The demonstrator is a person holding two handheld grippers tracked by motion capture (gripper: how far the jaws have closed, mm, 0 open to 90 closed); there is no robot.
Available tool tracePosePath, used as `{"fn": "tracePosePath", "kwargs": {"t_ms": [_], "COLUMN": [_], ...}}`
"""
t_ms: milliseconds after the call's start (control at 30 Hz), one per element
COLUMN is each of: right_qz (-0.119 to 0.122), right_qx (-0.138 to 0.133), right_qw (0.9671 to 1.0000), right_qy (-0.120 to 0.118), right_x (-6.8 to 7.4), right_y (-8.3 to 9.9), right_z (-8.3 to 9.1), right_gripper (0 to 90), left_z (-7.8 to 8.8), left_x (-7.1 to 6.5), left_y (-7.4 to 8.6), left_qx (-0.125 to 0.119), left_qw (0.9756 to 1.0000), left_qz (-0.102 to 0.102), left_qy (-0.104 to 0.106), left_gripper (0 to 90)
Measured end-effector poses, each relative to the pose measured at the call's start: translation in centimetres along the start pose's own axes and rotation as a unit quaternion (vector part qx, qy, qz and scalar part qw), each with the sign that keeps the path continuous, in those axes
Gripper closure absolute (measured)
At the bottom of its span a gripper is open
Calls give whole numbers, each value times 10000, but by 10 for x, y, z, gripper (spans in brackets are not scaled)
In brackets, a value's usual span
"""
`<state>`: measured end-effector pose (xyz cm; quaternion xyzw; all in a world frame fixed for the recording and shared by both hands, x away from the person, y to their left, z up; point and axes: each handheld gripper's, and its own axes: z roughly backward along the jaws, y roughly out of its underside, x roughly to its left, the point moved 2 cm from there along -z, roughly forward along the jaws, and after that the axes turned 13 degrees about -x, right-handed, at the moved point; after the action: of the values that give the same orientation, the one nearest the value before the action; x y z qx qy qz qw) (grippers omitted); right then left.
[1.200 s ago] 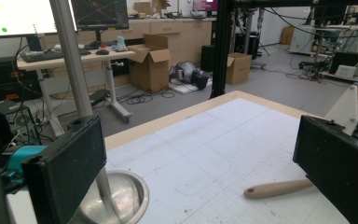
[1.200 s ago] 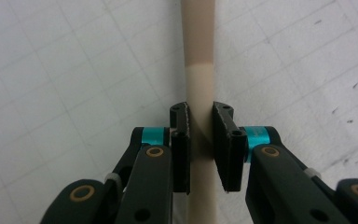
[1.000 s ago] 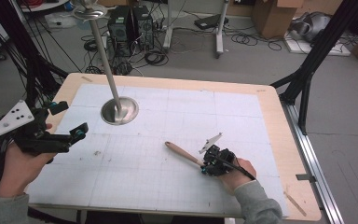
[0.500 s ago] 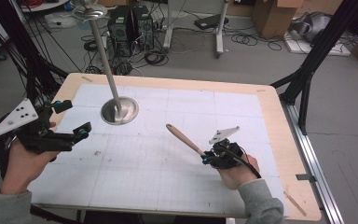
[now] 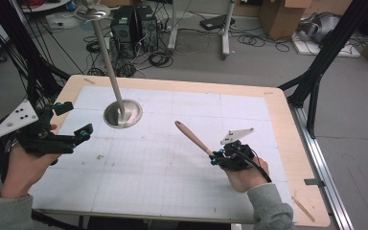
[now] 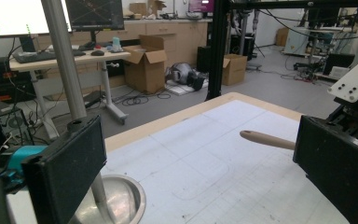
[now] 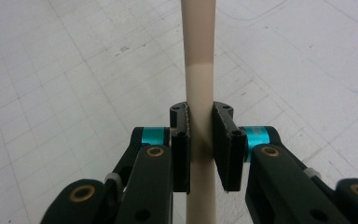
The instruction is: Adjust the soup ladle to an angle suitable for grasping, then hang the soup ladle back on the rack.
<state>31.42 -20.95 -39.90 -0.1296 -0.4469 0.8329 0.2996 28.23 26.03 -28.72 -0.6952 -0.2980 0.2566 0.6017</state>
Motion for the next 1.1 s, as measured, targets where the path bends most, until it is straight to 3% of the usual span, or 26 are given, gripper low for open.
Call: {"fn": "tracePosePath", "kwargs": {"t_ms": [233,500,733,1100], "right_qz": [54,-120,-11,-2], "right_qx": [-391,-824,-1056,-1604], "right_qw": [9992,9964,9943,9868], "right_qy": [-73,-144,-129,-219], "right_x": [0,0,8,1], "right_y": [-6,-16,-32,-54], "right_z": [4,9,10,15], "right_gripper": [785,785,784,784], "left_z": [-3,-2,-2,5], "left_x": [-2,-2,-4,-1], "left_y": [1,0,-2,-2], "left_qx": [13,0,-22,-25], "left_qw": [10000,10000,10000,10000], "left_qz": [20,24,8,30], "left_qy": [49,22,31,-58], "left_gripper": [29,29,29,29]}}
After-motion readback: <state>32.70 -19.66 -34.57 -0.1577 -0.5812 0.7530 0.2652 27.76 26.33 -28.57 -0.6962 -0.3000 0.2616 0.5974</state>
